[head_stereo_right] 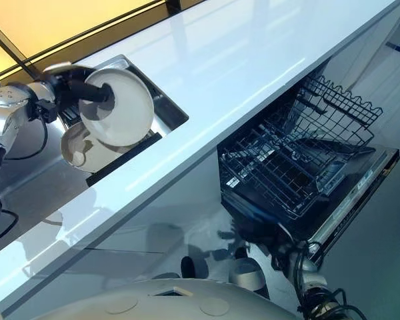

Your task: Pick up plates and place into dishwasher.

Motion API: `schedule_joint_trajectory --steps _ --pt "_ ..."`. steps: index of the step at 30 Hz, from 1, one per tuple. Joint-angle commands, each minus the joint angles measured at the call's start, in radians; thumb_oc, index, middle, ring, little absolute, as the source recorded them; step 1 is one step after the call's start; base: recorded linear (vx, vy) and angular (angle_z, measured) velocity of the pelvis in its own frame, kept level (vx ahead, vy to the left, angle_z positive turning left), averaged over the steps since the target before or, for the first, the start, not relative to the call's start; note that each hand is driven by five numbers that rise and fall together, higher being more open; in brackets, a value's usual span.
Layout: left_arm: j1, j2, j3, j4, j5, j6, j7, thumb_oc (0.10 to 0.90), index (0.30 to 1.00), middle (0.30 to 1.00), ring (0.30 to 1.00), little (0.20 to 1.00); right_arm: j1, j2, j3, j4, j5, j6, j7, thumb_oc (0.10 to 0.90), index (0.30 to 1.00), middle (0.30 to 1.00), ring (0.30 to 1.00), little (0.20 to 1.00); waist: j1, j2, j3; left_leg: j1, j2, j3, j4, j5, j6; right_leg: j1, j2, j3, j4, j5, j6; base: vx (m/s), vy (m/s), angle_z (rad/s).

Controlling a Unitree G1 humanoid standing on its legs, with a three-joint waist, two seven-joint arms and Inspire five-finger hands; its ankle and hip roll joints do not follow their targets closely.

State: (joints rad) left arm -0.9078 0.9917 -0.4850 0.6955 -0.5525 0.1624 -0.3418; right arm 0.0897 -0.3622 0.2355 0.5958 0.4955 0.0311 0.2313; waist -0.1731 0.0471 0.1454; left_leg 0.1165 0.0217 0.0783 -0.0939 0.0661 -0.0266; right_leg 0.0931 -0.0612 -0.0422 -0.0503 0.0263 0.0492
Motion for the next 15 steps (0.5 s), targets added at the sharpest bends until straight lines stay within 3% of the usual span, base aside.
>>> schedule_joint_trajectory --steps 1,4,6,8,9,11,13,15 --pt "-0.127 0.051 0.152 0.007 0.031 -0.249 0.197 0.1 0.3 0.3 0.3 0.2 -0.03 -0.028 0.039 -0.216 0.167 -0.005 0.203 0.8 0.9 0.9 0.9 0.9 -0.011 0.012 -0.068 -0.002 -0.087 0.059 0.008 -0.103 0.074 -0.065 0.065 0.034 0.062 -0.029 0.046 -0.07 -0.07 -0.08" --pt "-0.094 0.053 0.174 0.018 0.089 -0.368 0.308 0.1 0.3 0.3 0.3 0.2 -0.04 -0.078 0.026 -0.379 0.368 0.026 0.296 0.8 0.9 0.9 0.9 0.9 -0.012 0.002 -0.075 -0.002 -0.08 0.069 0.007 -0.103 0.068 -0.066 0.067 0.035 0.061 -0.03 0.048 -0.06 -0.076 -0.04" --pt "-0.072 0.05 0.194 -0.005 0.119 -0.405 0.364 0.1 0.3 0.3 0.3 0.2 -0.056 -0.1 -0.015 -0.472 0.47 0.039 0.258 0.8 0.9 0.9 0.9 0.9 -0.013 -0.001 -0.08 -0.002 -0.077 0.077 0.007 -0.103 0.067 -0.068 0.068 0.04 0.061 -0.03 0.048 -0.05 -0.056 0.01" --pt "-0.032 0.034 0.229 -0.072 0.158 -0.431 0.446 0.1 0.3 0.3 0.3 0.2 -0.092 -0.101 -0.099 -0.589 0.589 0.017 0.156 0.8 0.9 0.9 0.9 0.9 -0.018 -0.002 -0.082 -0.001 -0.074 0.09 0.007 -0.106 0.067 -0.074 0.068 0.044 0.067 -0.032 0.047 -0.06 -0.031 0.0" --pt "-0.007 0.02 0.254 -0.103 0.178 -0.439 0.473 0.1 0.3 0.3 0.3 0.2 -0.107 -0.089 -0.132 -0.624 0.586 -0.01 0.109 0.8 0.9 0.9 0.9 0.9 -0.019 -0.002 -0.082 0.001 -0.073 0.094 0.008 -0.108 0.068 -0.075 0.068 0.044 0.07 -0.034 0.046 -0.04 -0.017 -0.02" --pt "0.042 -0.001 0.298 -0.174 0.24 -0.451 0.54 0.1 0.3 0.3 0.3 0.2 -0.14 -0.093 -0.187 -0.687 0.448 -0.111 -0.035 0.8 0.9 0.9 0.9 0.9 -0.023 0.001 -0.086 0.005 -0.073 0.101 0.007 -0.112 0.07 -0.075 0.069 0.047 0.073 -0.038 0.044 -0.01 -0.007 -0.02" --pt "0.078 -0.005 0.33 -0.256 0.273 -0.426 0.592 0.1 0.3 0.3 0.3 0.2 -0.167 -0.121 -0.227 -0.752 0.244 -0.189 -0.233 0.8 0.9 0.9 0.9 0.9 -0.029 0.006 -0.089 0.008 -0.074 0.105 0.007 -0.114 0.071 -0.074 0.072 0.054 0.073 -0.039 0.04 0.0 0.0 0.0" --pt "0.13 -0.023 0.368 -0.363 0.31 -0.392 0.651 0.1 0.3 0.3 0.3 0.2 -0.197 -0.145 -0.268 -0.792 0.066 -0.267 -0.351 0.8 0.9 0.9 0.9 0.9 -0.033 0.012 -0.092 0.012 -0.077 0.108 0.007 -0.116 0.074 -0.072 0.078 0.058 0.072 -0.04 0.033 0.01 0.02 -0.12"
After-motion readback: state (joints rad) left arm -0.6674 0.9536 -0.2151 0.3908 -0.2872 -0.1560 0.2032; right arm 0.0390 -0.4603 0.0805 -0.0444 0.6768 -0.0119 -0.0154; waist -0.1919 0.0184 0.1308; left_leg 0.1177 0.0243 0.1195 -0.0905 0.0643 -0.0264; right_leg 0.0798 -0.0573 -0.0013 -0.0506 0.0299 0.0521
